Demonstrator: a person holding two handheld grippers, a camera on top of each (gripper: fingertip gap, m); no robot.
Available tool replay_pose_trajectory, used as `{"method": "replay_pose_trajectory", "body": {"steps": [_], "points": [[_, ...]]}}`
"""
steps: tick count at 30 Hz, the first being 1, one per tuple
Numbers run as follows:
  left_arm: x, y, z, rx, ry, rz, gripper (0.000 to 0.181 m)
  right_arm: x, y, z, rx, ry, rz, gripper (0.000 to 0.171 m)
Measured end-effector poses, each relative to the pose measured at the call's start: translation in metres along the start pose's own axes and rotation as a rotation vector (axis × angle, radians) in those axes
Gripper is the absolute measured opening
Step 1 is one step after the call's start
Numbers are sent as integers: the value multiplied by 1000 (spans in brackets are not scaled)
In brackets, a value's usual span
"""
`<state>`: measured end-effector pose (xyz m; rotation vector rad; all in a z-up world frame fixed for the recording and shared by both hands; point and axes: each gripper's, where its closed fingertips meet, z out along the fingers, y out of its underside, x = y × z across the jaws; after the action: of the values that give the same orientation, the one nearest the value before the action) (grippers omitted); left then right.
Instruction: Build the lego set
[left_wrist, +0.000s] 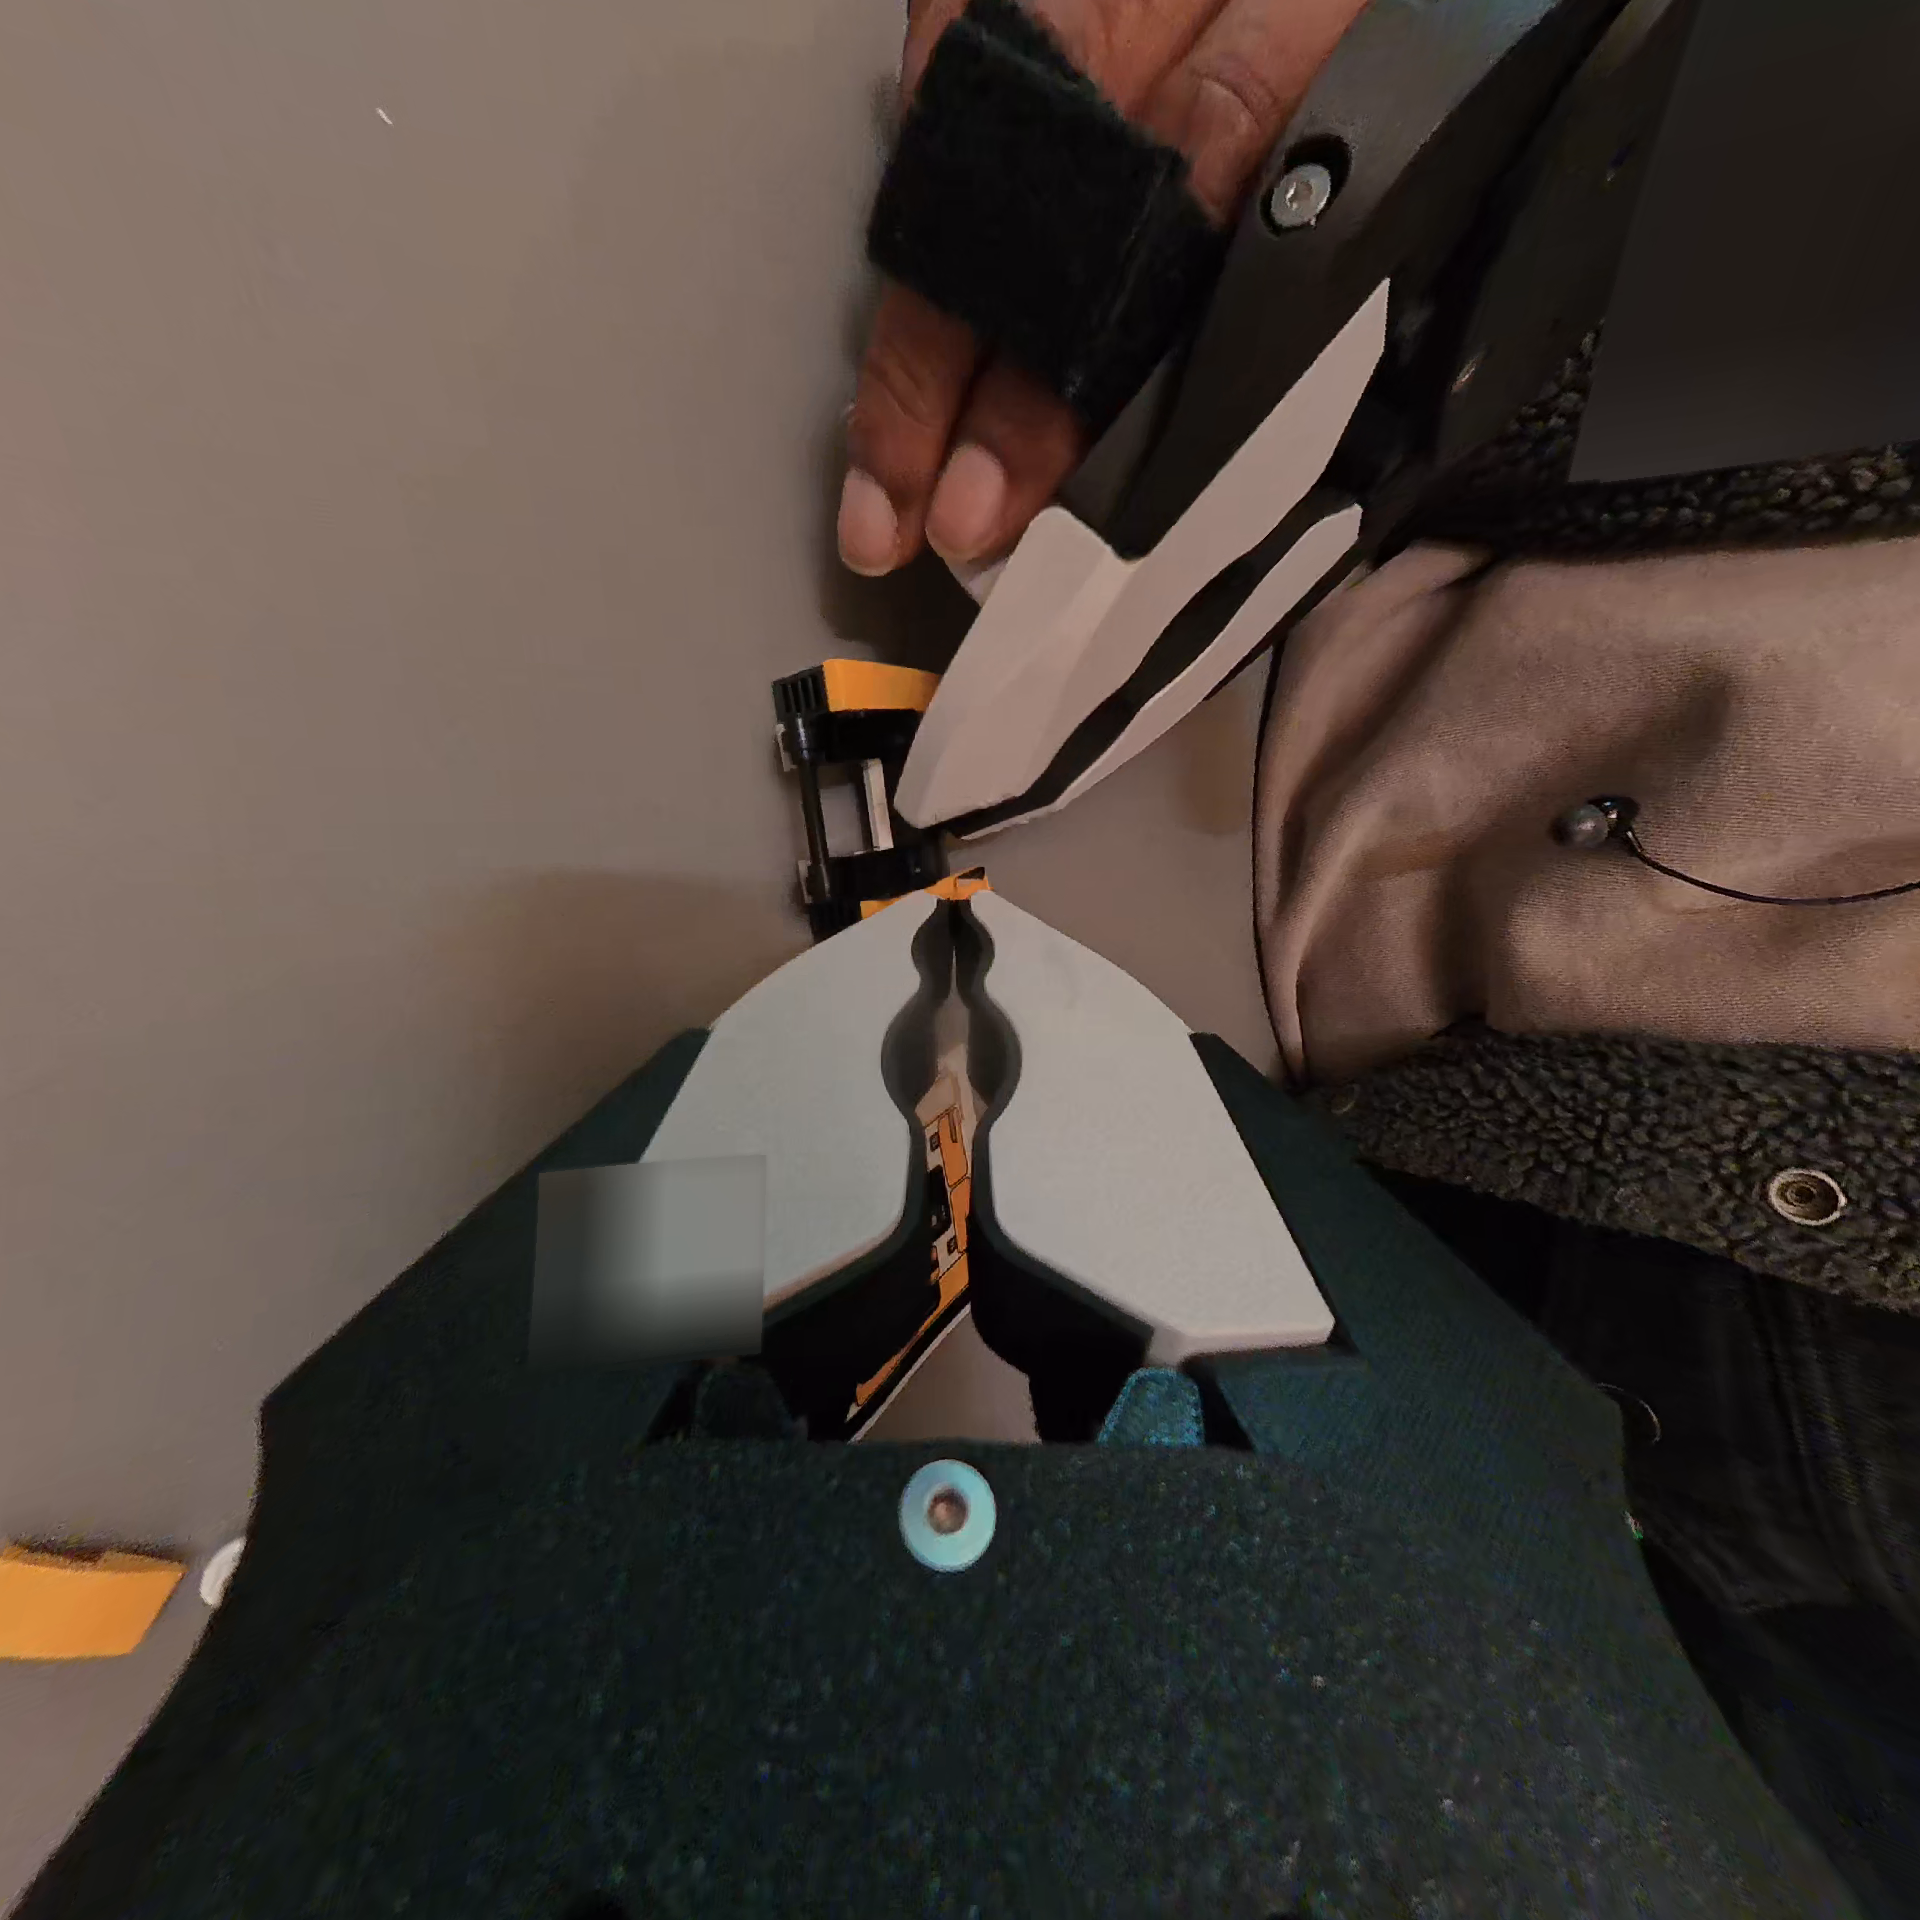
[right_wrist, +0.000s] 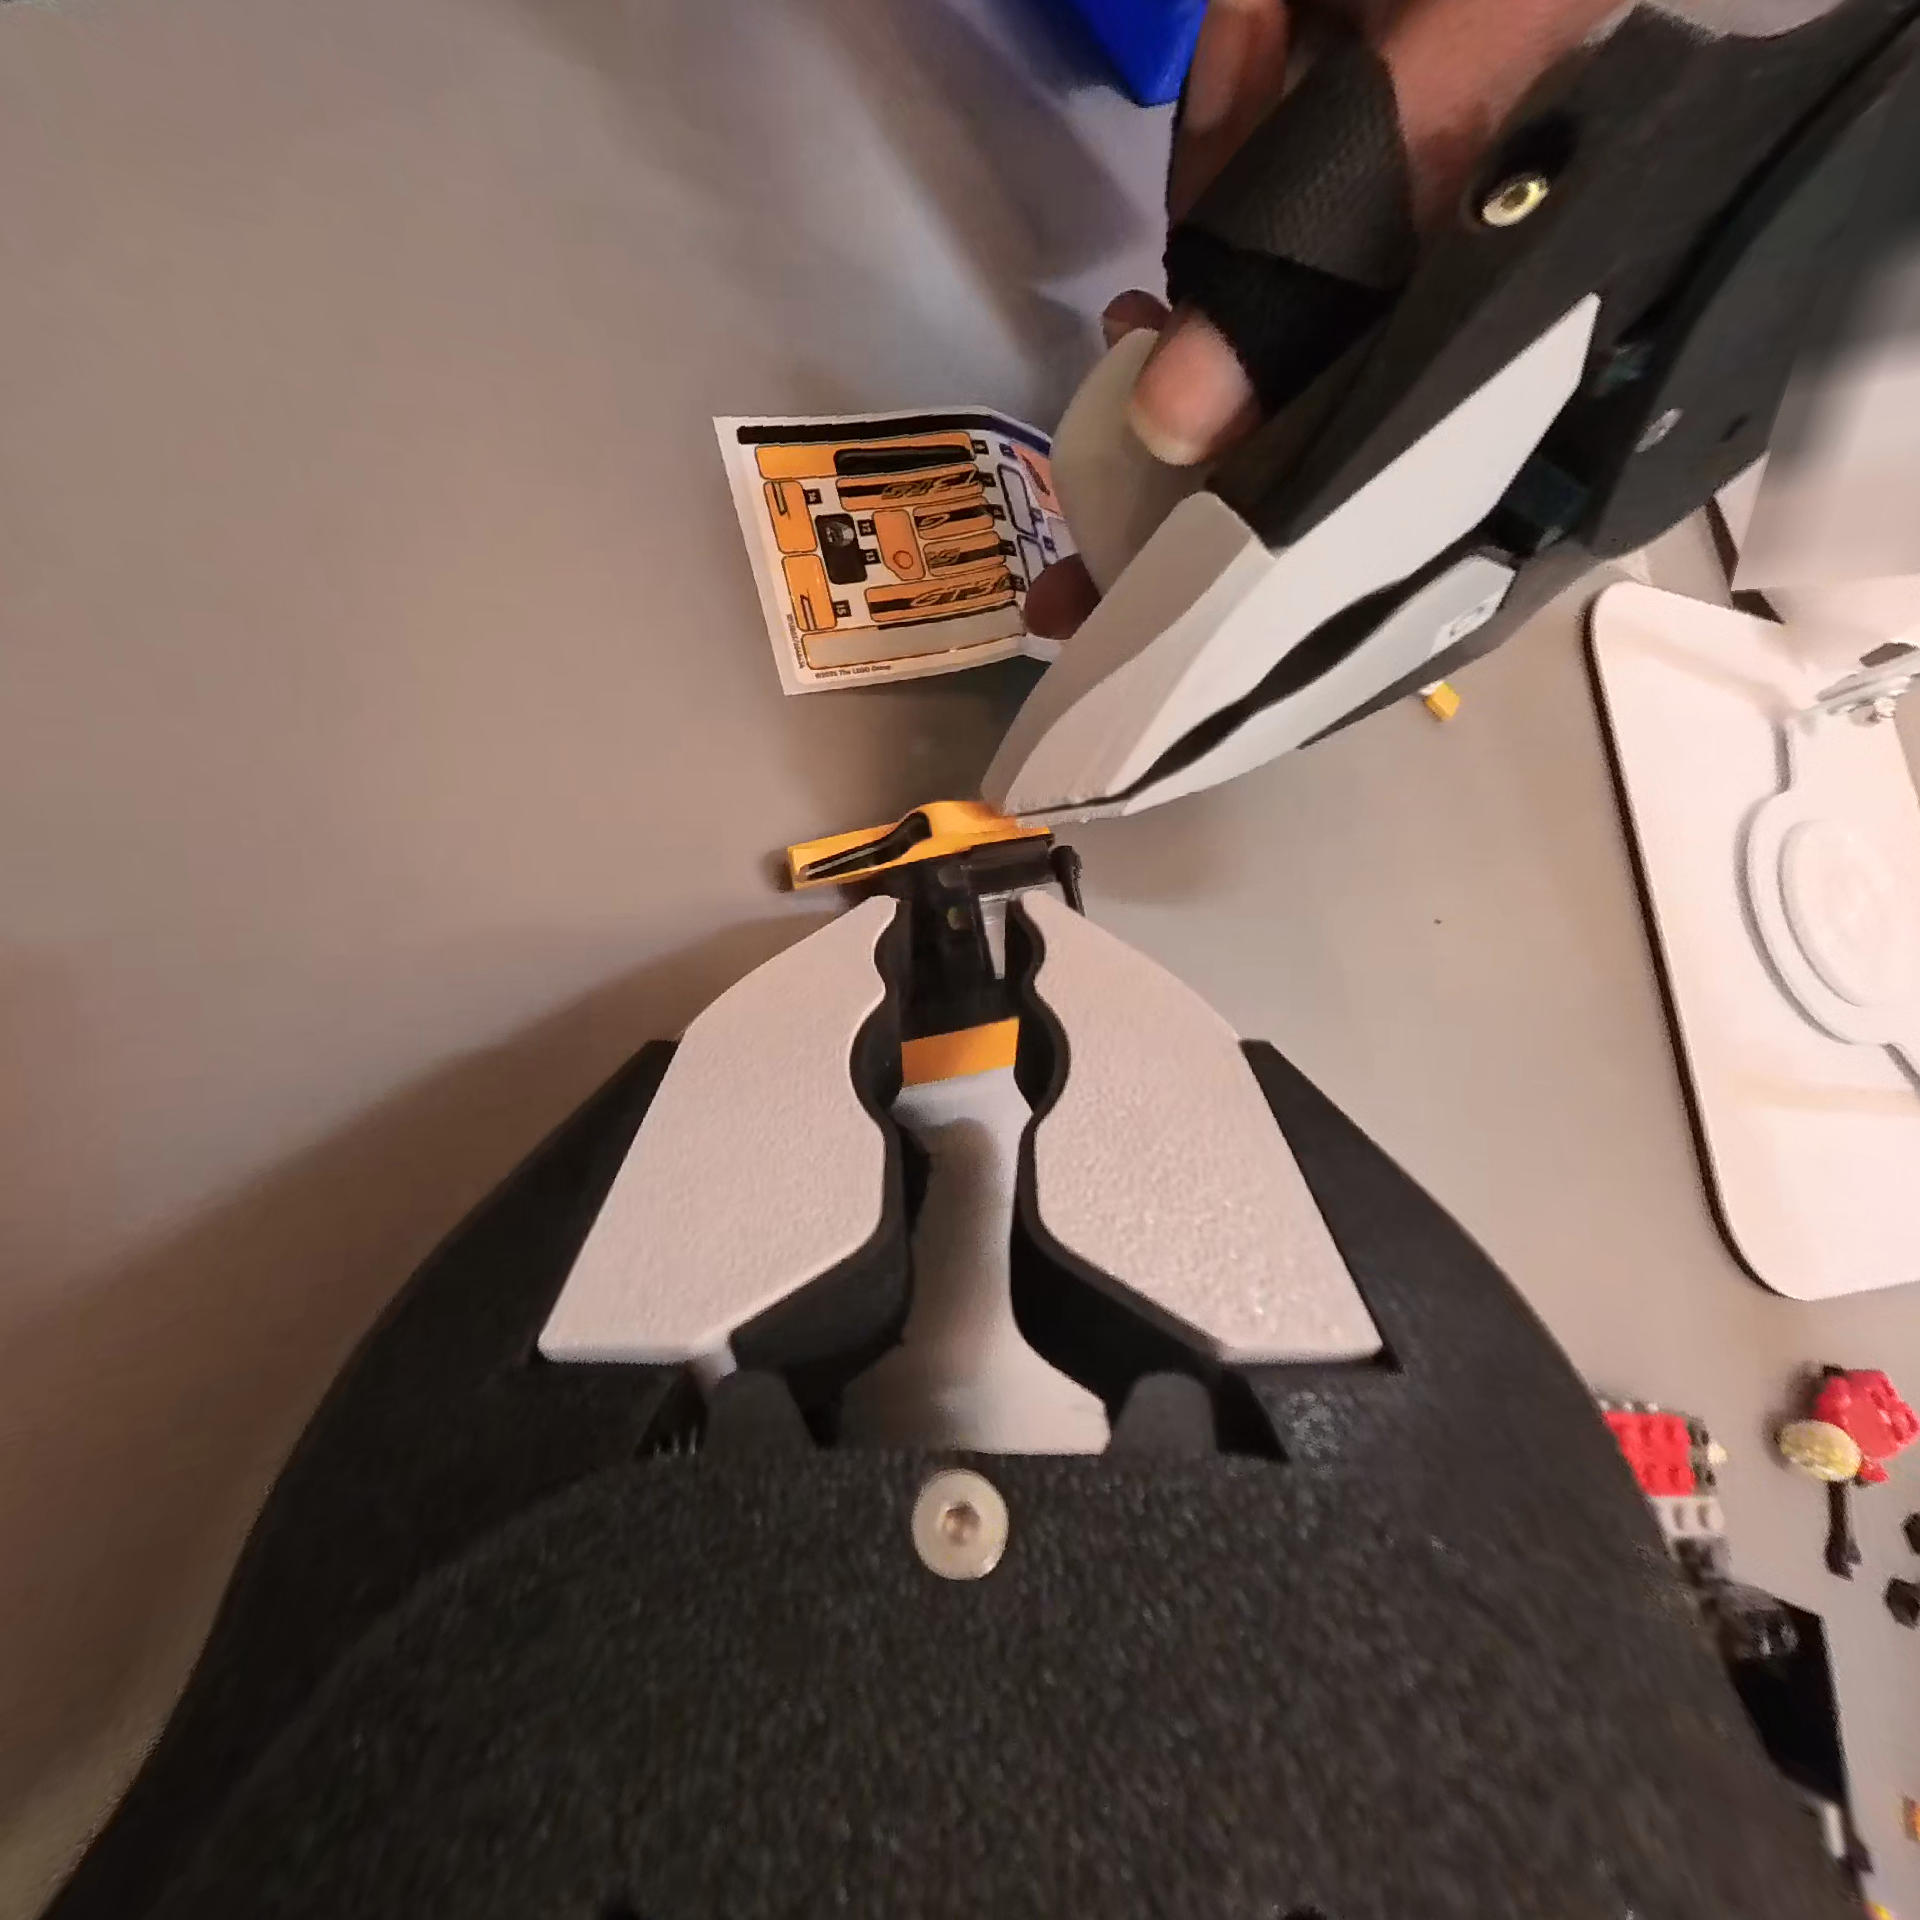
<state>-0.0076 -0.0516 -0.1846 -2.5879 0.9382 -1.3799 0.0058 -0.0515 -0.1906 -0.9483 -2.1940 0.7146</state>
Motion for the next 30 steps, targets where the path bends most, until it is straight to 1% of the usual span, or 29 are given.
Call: {"method": "replay_pose_trajectory", "body": {"steps": [3, 7, 11, 15, 30], "points": [[-1, 0, 0, -12, -11, 3, 0, 0, 0, 1, -15, -33, -33, 19], [-1, 1, 0, -20, -20, 6, 0, -3, 1, 1, -38, -123, -35, 26], [-1, 1, -1, -21, -25, 8, 0, -3, 6, 6, -90, -159, -58, 24], [-1, 0, -2, -18, -30, 10, 0, -6, 8, 9, -88, -162, -72, 18], [-5, 0, -1, -36, -49, 12, 0, -5, 8, 9, -79, -151, -110, 17]]}}
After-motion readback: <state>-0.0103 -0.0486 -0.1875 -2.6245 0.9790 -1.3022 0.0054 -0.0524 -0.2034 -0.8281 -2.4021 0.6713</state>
